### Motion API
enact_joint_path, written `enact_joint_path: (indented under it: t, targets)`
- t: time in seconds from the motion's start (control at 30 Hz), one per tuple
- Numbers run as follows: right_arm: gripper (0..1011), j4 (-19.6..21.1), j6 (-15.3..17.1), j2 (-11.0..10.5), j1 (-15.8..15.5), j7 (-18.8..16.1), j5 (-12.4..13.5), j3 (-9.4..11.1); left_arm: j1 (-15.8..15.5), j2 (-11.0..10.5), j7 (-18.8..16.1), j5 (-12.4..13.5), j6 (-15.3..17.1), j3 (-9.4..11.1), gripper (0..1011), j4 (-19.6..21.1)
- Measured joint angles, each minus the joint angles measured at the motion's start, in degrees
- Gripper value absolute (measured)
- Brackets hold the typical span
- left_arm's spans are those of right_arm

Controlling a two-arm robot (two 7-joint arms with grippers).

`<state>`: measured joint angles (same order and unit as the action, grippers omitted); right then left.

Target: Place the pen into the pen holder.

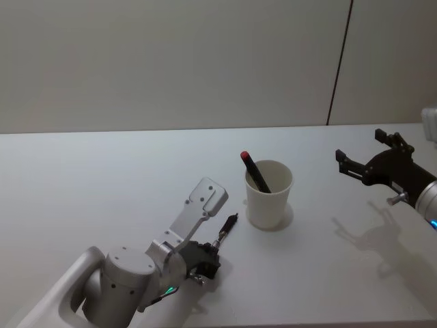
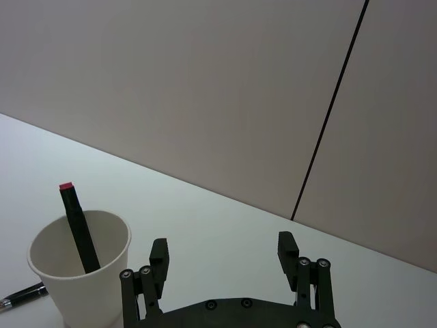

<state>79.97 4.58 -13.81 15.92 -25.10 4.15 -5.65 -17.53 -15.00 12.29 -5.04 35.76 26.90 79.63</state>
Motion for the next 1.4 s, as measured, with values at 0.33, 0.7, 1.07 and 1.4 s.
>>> enact_joint_path:
  t: [0.33,0.7,1.07,1.4]
  targets:
    - [1002,0.0,0.0,0.0,0.0,0.0,0.0,0.0,0.43,-0.21,-0.26,0.28,-1.32,-0.14,131,0.15]
    - [1002,0.0,0.0,0.0,0.0,0.0,0.0,0.0,2.37,-1.67,-3.24,0.36,-6.54,-0.98,131,3.17]
    - [1002,0.0,0.0,0.0,0.0,0.0,0.0,0.0,5.37,-4.0,-6.77,0.22,-11.42,-1.91,131,8.66]
    - [1002,0.0,0.0,0.0,0.0,0.0,0.0,0.0,7.91,-6.03,-8.37,0.3,-14.56,-2.59,131,13.17]
